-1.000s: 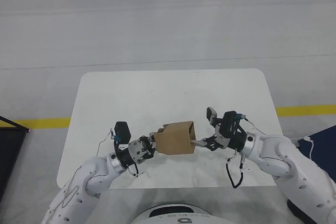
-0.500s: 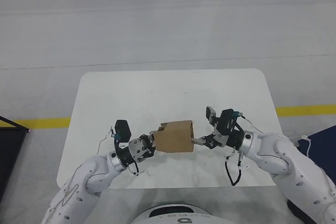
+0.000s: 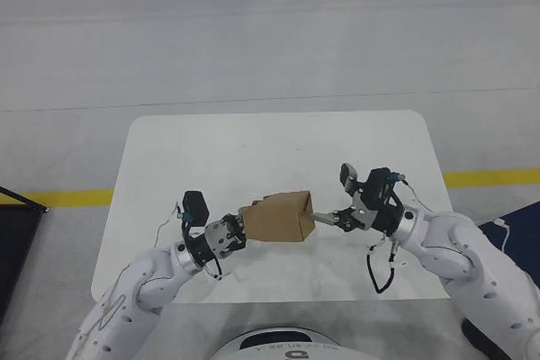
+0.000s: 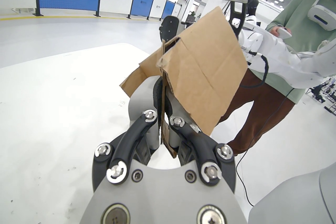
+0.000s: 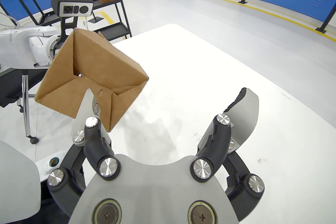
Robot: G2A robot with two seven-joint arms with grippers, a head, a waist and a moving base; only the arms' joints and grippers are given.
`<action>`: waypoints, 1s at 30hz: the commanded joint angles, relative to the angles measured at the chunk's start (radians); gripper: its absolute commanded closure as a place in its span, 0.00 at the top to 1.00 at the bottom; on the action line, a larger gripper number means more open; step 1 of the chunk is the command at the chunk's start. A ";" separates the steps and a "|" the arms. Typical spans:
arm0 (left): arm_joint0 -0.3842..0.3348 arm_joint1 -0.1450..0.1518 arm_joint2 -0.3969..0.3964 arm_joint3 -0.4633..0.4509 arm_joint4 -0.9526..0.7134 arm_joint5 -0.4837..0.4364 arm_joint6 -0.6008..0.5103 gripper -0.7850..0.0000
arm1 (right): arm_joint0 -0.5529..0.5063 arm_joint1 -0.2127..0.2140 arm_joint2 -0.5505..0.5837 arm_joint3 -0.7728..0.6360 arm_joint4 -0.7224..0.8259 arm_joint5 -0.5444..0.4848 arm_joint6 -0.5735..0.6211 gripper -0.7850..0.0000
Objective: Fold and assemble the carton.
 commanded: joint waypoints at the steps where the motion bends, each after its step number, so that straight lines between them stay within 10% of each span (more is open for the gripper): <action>1: 0.006 0.000 -0.009 -0.002 0.011 0.030 -0.008 0.00 | -0.026 0.002 0.040 -0.003 0.011 0.006 -0.017 1.00; 14: 0.112 0.016 -0.112 -0.196 0.278 0.335 -0.240 0.00 | -0.196 -0.019 0.159 0.049 -0.066 0.196 -0.314 1.00; 30: 0.147 0.022 -0.137 -0.258 0.333 0.362 -0.318 0.00 | -0.285 -0.054 0.142 0.094 -0.083 0.403 -0.495 1.00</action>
